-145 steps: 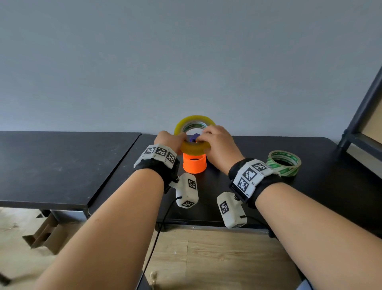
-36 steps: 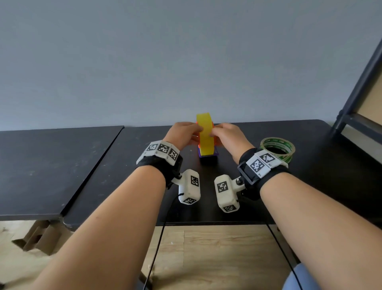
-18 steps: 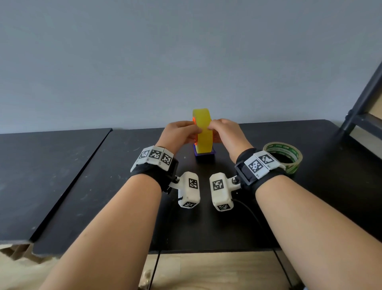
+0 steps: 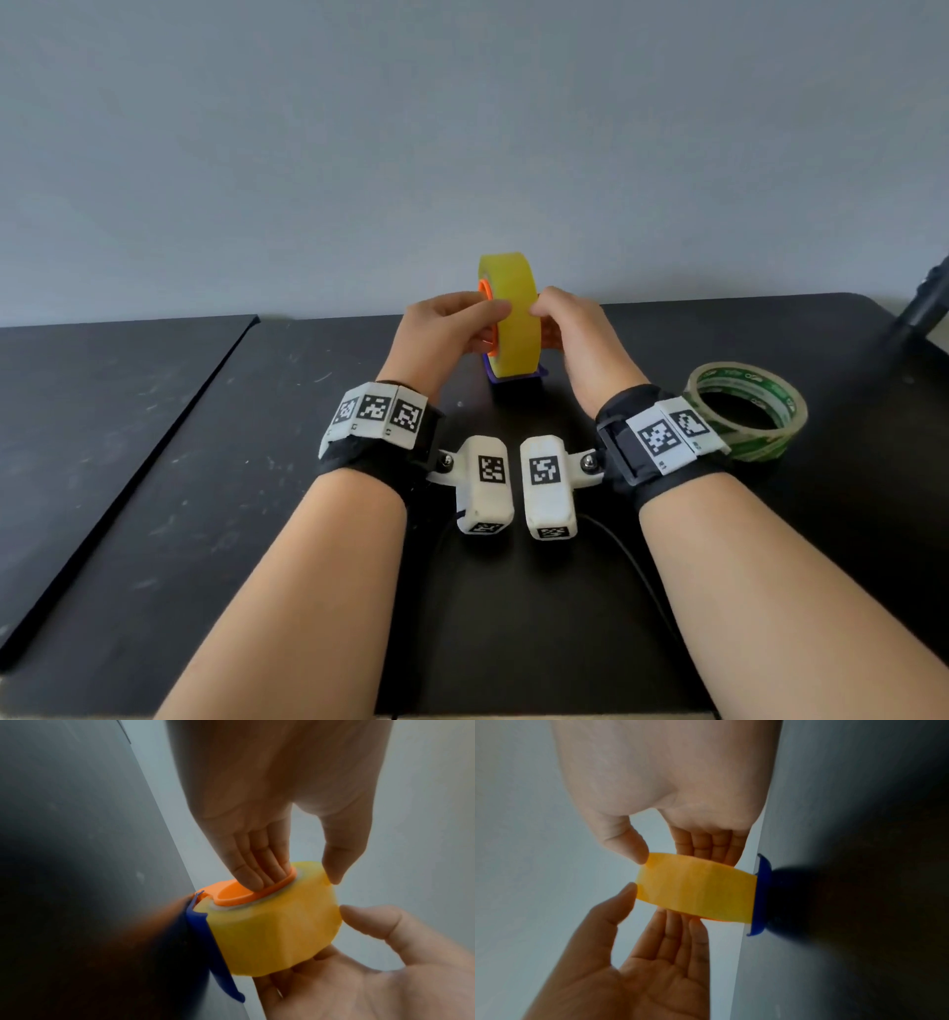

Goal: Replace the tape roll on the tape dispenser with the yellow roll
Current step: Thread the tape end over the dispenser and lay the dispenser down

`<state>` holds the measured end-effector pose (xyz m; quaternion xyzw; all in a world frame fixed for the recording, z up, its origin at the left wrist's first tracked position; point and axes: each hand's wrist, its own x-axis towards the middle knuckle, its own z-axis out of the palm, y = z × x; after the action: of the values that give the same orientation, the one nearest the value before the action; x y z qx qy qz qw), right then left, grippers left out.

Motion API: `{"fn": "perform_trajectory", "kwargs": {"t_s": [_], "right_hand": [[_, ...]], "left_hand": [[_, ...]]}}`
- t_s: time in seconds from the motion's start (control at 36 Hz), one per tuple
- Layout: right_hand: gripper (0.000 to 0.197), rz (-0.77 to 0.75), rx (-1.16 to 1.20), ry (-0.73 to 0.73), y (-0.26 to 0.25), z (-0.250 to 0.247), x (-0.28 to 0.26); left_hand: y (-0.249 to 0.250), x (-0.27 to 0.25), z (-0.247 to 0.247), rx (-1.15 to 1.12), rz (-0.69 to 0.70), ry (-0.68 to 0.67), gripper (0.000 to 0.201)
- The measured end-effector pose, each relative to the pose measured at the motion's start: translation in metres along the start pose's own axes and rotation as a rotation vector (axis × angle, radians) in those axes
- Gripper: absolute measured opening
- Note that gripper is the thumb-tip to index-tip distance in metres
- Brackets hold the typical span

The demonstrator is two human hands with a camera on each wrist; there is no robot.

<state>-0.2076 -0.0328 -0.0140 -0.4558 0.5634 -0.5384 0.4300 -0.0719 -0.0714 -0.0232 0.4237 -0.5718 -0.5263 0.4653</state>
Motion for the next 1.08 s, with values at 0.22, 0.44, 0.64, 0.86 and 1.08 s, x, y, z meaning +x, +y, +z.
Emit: {"fn": "perform_trajectory", "kwargs": {"t_s": [0.22,0.44,0.64,0.86,1.08], "right_hand": [[0.026,-0.007,0.090,0.007,0.004,0.005,0.006],[0.014,-0.017,0.138,-0.031,0.010,0.000,0.014],[0.017,-0.028,0.126,0.002,0.012,0.000,0.013],[0.012,-0.012,0.119,0.007,0.011,0.002,0.012],[0.018,-0.123,0.063,-0.084,0.014,-0.003,0.008]], "left_hand": [[-0.003,0.009,-0.002,0.001,0.026,-0.006,0.020],[-0.006,0.013,0.000,-0.001,0.048,0.001,0.023],[-0.006,0.010,0.001,-0.017,0.059,0.014,0.026],[-0.008,0.007,0.002,-0.009,0.093,0.052,0.015],[-0.008,0.008,0.005,-0.006,0.116,0.107,0.033]]}}
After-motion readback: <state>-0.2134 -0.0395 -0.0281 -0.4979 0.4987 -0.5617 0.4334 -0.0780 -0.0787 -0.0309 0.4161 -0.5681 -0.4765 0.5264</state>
